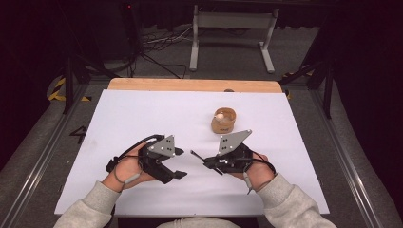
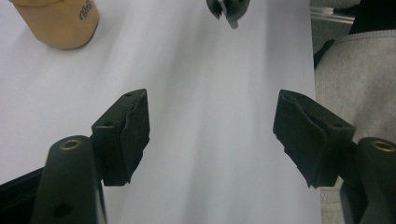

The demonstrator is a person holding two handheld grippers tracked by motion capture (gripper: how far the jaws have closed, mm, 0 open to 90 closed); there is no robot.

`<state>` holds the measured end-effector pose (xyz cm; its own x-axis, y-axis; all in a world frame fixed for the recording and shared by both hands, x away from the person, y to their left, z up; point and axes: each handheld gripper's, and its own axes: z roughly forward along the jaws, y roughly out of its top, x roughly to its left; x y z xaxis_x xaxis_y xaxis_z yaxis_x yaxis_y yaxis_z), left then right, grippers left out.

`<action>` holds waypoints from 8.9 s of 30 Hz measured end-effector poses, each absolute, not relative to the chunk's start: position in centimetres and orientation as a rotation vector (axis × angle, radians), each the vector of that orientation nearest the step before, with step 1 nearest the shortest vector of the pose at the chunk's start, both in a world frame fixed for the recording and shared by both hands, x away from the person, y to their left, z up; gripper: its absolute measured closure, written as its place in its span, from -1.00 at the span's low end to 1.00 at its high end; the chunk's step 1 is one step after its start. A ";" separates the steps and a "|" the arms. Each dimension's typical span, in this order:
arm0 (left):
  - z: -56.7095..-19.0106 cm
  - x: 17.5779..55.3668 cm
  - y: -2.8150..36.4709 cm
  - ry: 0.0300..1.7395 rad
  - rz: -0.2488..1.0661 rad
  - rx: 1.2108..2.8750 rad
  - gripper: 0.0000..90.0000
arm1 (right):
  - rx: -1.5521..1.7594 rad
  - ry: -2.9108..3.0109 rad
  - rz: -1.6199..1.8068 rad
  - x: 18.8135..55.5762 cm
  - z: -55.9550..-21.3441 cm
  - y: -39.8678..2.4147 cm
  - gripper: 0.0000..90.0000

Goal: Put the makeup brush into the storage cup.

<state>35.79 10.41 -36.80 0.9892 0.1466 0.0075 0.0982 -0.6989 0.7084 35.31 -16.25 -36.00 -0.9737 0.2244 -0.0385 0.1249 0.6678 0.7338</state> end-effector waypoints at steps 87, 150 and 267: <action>-42.4 35.7 13.8 0.491 0.139 2.008 -1.00 | 0.893 1.826 1.459 45.9 -34.3 -20.5 0.86; -41.8 35.5 15.7 0.521 0.167 1.955 -1.00 | 0.942 1.929 1.523 46.5 -37.8 -22.6 -0.46; -45.7 32.3 20.8 0.607 0.319 1.646 -0.90 | 0.689 2.044 1.580 34.6 -44.6 -27.3 -1.00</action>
<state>32.33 20.77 -45.70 0.8211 0.5552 -0.1325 0.2053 -0.0706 0.9762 34.56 -27.29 -44.56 -0.7671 0.6390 -0.0564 0.1063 0.2133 0.9712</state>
